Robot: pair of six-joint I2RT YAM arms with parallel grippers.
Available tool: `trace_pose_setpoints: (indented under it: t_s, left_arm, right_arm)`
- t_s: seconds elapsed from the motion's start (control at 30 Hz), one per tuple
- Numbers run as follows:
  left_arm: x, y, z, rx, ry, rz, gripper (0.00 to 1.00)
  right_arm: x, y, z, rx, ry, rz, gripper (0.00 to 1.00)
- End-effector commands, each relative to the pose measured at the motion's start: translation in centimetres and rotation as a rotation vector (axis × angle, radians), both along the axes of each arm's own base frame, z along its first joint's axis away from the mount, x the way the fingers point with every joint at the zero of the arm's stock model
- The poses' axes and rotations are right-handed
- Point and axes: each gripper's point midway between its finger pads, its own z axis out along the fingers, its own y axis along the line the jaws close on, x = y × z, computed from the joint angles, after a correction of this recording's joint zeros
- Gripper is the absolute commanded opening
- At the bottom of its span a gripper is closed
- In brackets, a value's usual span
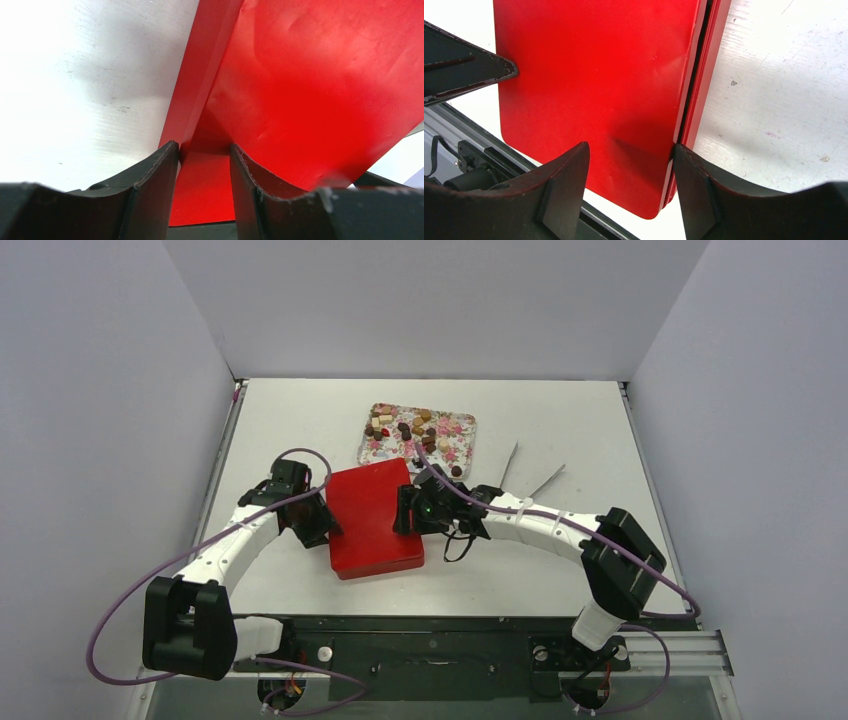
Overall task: Pack the chocolate
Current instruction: Close the box lid on the packing box.
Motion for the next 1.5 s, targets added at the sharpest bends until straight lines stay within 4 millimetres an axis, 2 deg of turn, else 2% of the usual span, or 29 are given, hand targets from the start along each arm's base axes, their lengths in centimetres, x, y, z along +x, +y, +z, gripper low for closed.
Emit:
trace_pose_setpoints:
  t_s: [0.0, 0.1, 0.2, 0.37, 0.53, 0.7, 0.87, 1.1, 1.33, 1.47]
  left_arm:
    - [0.4, -1.1, -0.1, -0.039, -0.021, -0.024, 0.38]
    - [0.3, -1.0, -0.1, -0.038, -0.019, -0.024, 0.39]
    - [0.2, -1.1, -0.3, -0.039, -0.015, -0.026, 0.39]
    - [0.2, -1.1, -0.5, -0.04, -0.009, -0.026, 0.39]
    - [0.3, -1.2, -0.3, -0.04, -0.014, -0.025, 0.4]
    - [0.4, -1.2, -0.2, -0.041, -0.017, -0.025, 0.41]
    - [0.3, -1.2, -0.1, -0.039, -0.019, -0.027, 0.43]
    - [0.3, -1.2, 0.1, -0.041, -0.028, -0.032, 0.49]
    - [0.2, -1.2, 0.2, -0.031, -0.033, -0.045, 0.52]
    - [0.0, -1.3, 0.0, -0.03, -0.032, -0.053, 0.52]
  right_arm:
    - [-0.1, 3.9, 5.2, 0.225, -0.029, 0.042, 0.56]
    - [-0.3, 3.8, 4.6, 0.268, 0.019, 0.031, 0.55]
    - [0.0, 3.8, 4.9, 0.344, 0.049, 0.028, 0.54]
    - [0.3, 4.2, 6.3, 0.476, 0.066, 0.026, 0.54]
    - [-0.2, 4.7, 7.8, 0.58, 0.105, 0.048, 0.54]
    - [-0.4, 4.8, 9.2, 0.631, 0.1, 0.066, 0.54]
    - [-0.6, 5.0, 9.6, 0.652, 0.107, 0.07, 0.54]
    - [-0.6, 4.9, 9.2, 0.668, 0.12, 0.062, 0.54]
    - [0.4, 3.5, 6.4, 0.51, 0.106, -0.016, 0.55]
    - [0.4, 3.4, 5.2, 0.448, 0.102, -0.027, 0.56]
